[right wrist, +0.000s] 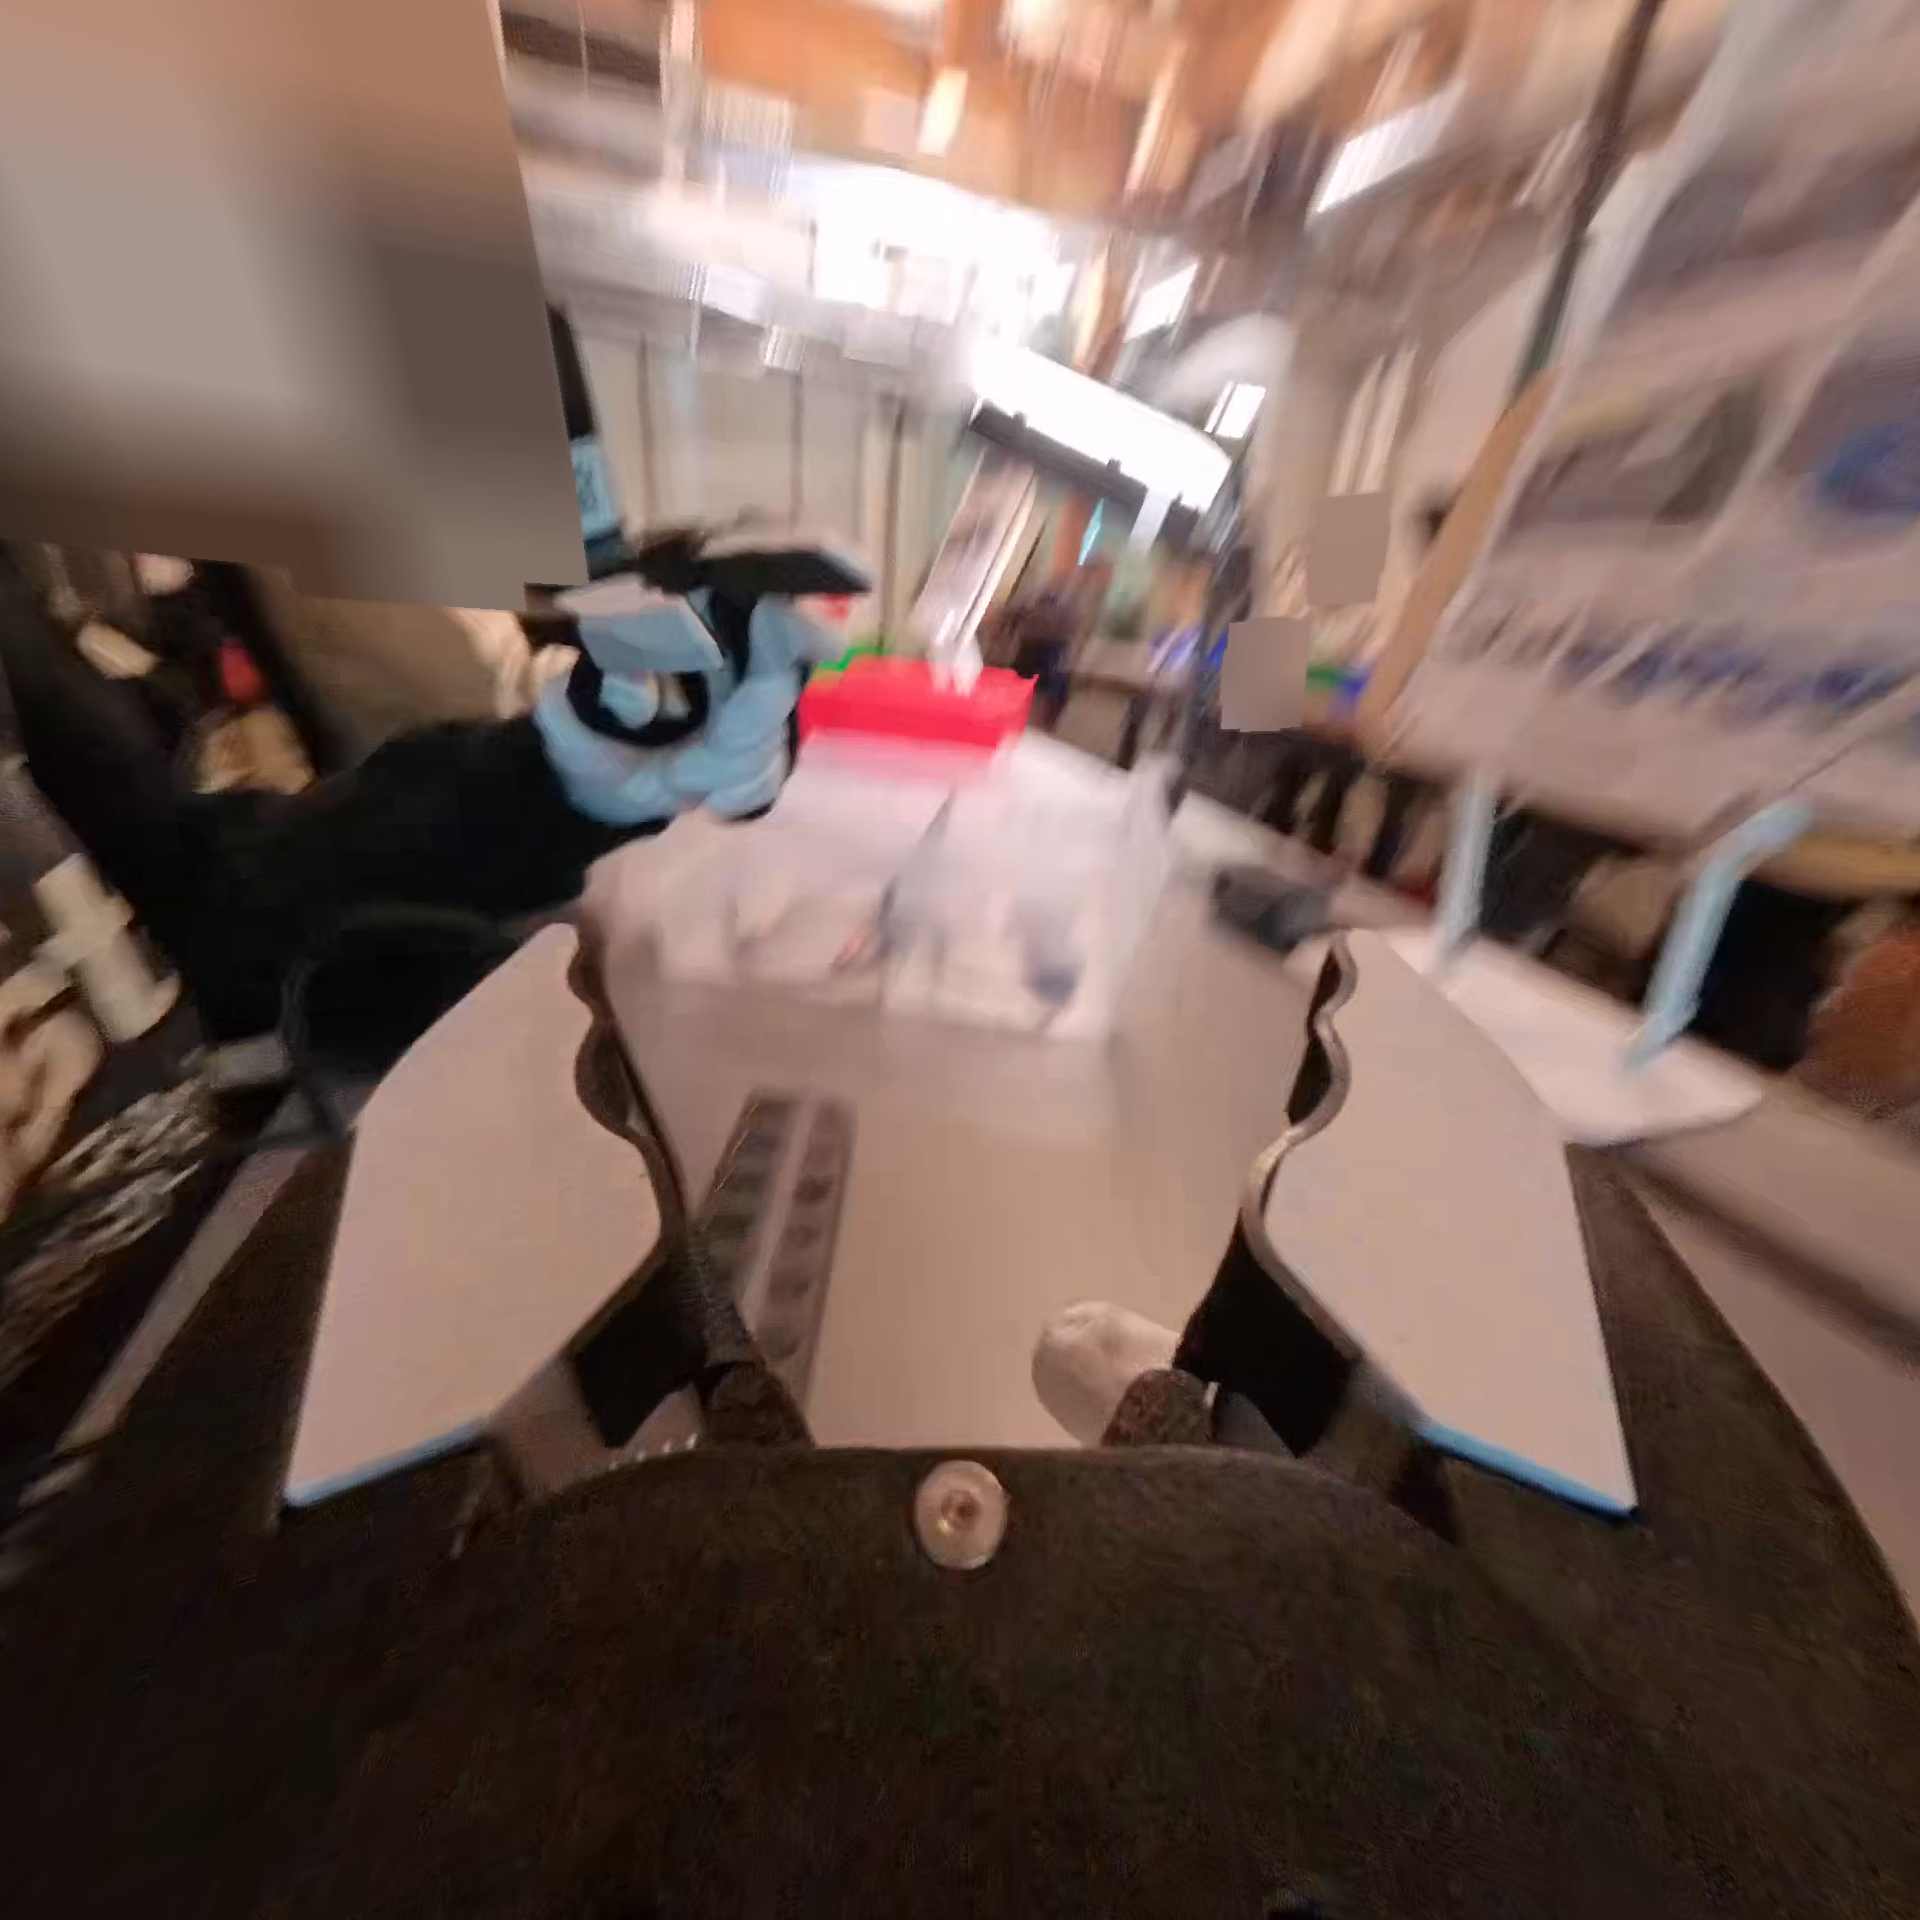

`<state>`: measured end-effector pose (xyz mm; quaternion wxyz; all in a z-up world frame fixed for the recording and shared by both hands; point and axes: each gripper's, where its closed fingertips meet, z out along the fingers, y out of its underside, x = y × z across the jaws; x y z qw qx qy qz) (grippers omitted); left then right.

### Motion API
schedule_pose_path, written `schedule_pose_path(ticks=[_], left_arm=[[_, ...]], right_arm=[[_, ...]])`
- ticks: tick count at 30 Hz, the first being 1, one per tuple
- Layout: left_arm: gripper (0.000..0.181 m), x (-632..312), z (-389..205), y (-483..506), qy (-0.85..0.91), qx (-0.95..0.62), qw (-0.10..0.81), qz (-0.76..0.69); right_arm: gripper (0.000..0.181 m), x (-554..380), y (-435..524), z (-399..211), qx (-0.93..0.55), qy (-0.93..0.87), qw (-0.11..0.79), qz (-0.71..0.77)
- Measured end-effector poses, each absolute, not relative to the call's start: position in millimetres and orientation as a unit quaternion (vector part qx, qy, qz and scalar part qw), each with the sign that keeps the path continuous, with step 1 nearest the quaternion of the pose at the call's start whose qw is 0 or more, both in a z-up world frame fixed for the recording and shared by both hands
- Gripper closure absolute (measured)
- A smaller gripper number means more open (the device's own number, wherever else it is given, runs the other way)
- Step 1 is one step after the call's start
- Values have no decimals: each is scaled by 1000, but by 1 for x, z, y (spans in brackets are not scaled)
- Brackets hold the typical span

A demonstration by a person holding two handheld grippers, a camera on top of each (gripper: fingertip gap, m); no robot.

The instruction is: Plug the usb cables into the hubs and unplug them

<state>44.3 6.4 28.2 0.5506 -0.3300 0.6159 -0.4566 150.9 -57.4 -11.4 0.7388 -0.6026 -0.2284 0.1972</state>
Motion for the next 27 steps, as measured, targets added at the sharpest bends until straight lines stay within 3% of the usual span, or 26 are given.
schedule_pose_path(ticks=[2, 5, 8, 11, 13, 14, 15, 27], left_arm=[[132, 11, 63, 52, 560, -375, 627, -391], [129, -63, 74, 156, 491, -507, 682, -192], [109, -139, 13, 255, 471, -665, 580, -14], [111, -174, -80, 291, 472, -780, 409, -37], [140, -189, -120, 292, 483, -802, 348, -46], [160, -186, -123, 286, 475, -800, 354, -90], [163, -191, -122, 283, 462, -805, 360, -97], [169, -338, -119, 208, 241, -884, 401, 18]], right_arm=[[67, 166, -67, 11, -541, -211, 803, 133], [73, 179, -67, 14, -532, -194, 820, 82], [73, 172, -64, 11, -538, -201, 813, 93], [74, 166, -61, 6, -547, -215, 805, 83], [75, 166, -60, 5, -550, -217, 803, 79], [76, 166, -60, 4, -551, -216, 803, 78], [77, 167, -60, 4, -552, -215, 802, 76], [87, 165, -60, -1, -561, -225, 794, 67]])
